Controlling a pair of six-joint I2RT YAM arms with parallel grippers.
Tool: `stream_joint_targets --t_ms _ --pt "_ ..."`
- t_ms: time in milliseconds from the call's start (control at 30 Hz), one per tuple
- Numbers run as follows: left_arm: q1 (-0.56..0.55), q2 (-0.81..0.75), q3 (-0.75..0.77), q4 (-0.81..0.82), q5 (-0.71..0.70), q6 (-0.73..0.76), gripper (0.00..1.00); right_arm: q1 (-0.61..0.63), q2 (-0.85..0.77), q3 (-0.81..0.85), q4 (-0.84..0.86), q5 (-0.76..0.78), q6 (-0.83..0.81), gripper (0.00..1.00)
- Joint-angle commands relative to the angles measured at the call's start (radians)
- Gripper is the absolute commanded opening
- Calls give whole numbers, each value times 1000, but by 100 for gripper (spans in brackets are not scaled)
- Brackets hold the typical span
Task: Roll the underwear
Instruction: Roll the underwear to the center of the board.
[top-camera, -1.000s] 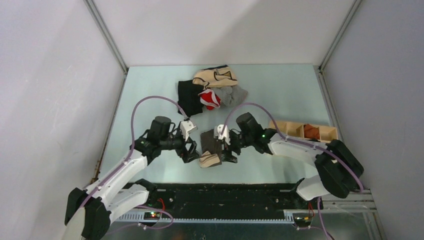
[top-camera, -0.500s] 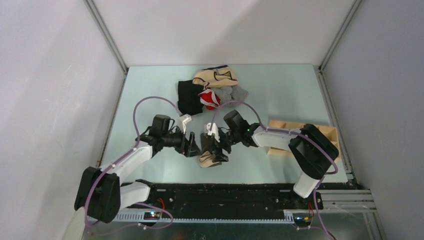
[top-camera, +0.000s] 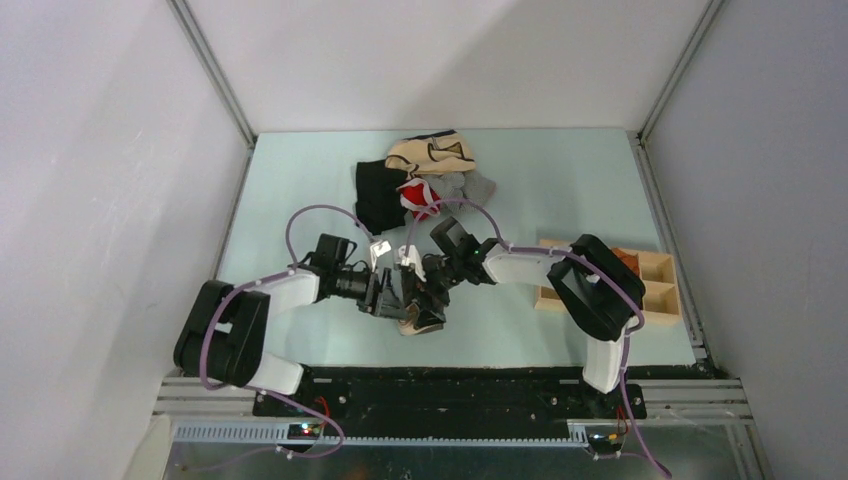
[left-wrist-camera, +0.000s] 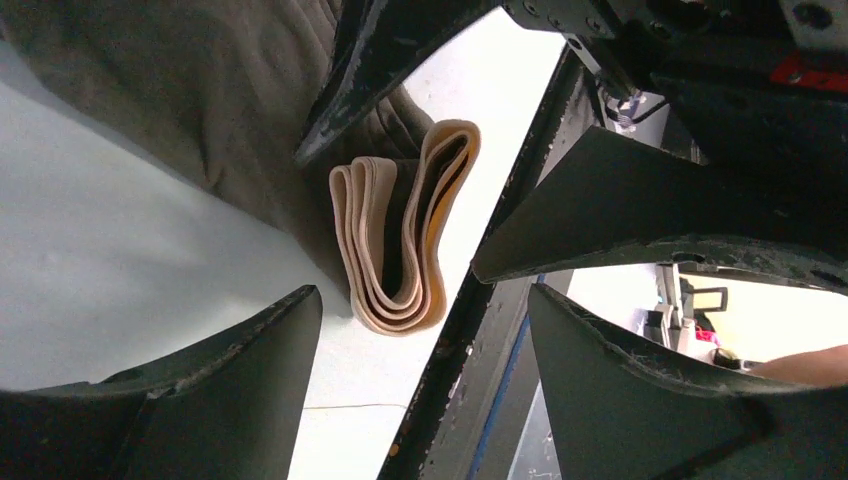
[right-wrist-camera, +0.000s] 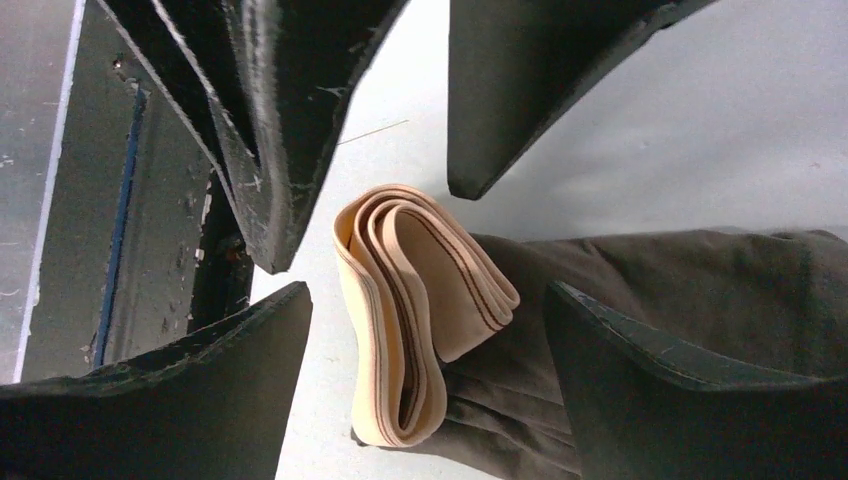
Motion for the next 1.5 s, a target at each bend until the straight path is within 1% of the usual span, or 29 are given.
stream_joint_targets --t_ms 0,33,133,167,300,400,433,467,500,533,567,600,633,700,800,833,867,900,933,967,1000,1033,1067,1100,1133,1200,1267,1367,1467 --pt "0 35 37 58 91 -27 82 13 21 47 -66 -61 -60 89" --pt "2 26 34 76 89 -33 82 18 26 50 -80 -66 -85 87" --pt "8 3 20 87 82 -44 82 26 34 67 -153 -92 -149 77" --pt "16 -9 18 87 79 -44 82 31 34 68 -166 -93 -161 76" --pt "54 -44 13 69 41 -53 82 47 32 68 -215 -70 -221 64" --pt "95 -57 20 62 15 -71 81 49 23 67 -206 -35 -218 48" --pt "101 -62 28 59 10 -72 81 49 21 67 -198 -17 -215 45" --pt "113 -75 33 50 -3 -69 82 46 18 67 -195 -9 -205 37" --pt "116 -84 45 44 -8 -53 82 43 15 67 -190 0 -198 34" --pt "120 -101 52 25 -24 -41 82 37 10 66 -187 1 -178 27" --pt "120 -110 66 14 -32 -9 82 32 7 66 -182 -2 -163 24" --pt "121 -131 70 2 -46 6 82 21 3 64 -178 -8 -122 15" --pt "121 -144 80 -3 -55 28 82 13 3 64 -171 -25 -98 11" --pt "116 -181 96 -20 -73 70 82 -13 9 64 -174 -68 16 0" --pt "68 -255 133 -98 -121 193 82 -50 41 64 -202 -127 117 0" --pt "49 -273 149 -120 -147 295 82 -57 51 65 -223 -160 163 0" --pt "2 -315 153 -158 -162 345 82 -67 74 65 -233 -173 183 0" --pt "-24 -337 150 -189 -207 468 82 -73 86 64 -244 -194 238 0" --pt "-88 -393 141 -197 -234 537 82 -85 114 65 -245 -205 270 0" --pt "-124 -424 102 -198 -285 674 82 -99 142 65 -243 -225 322 0" --pt "-194 -500 32 -177 -313 803 82 -106 157 69 -240 -232 345 0" --pt "-261 -585 -9 -111 -380 862 82 -124 186 73 -242 -236 384 0" --pt "-295 -629 -109 -61 -417 961 83 -133 203 88 -249 -249 405 0" --pt "-349 -700 -157 43 -472 1004 84 -157 246 102 -258 -259 447 0" --pt "-373 -731 -246 86 -486 1087 85 -169 267 122 -265 -277 473 0" --pt "-434 -780 -316 137 -483 1183 85 -206 332 150 -271 -308 556 0" --pt "-483 -776 -333 149 -467 1204 82 -227 388 177 -304 -329 597 0" --pt "-523 -695 -328 159 -447 1215 78 -233 457 211 -368 -347 607 0" --pt "-551 -600 -334 238 -474 1258 76 -231 526 252 -449 -378 623 0"
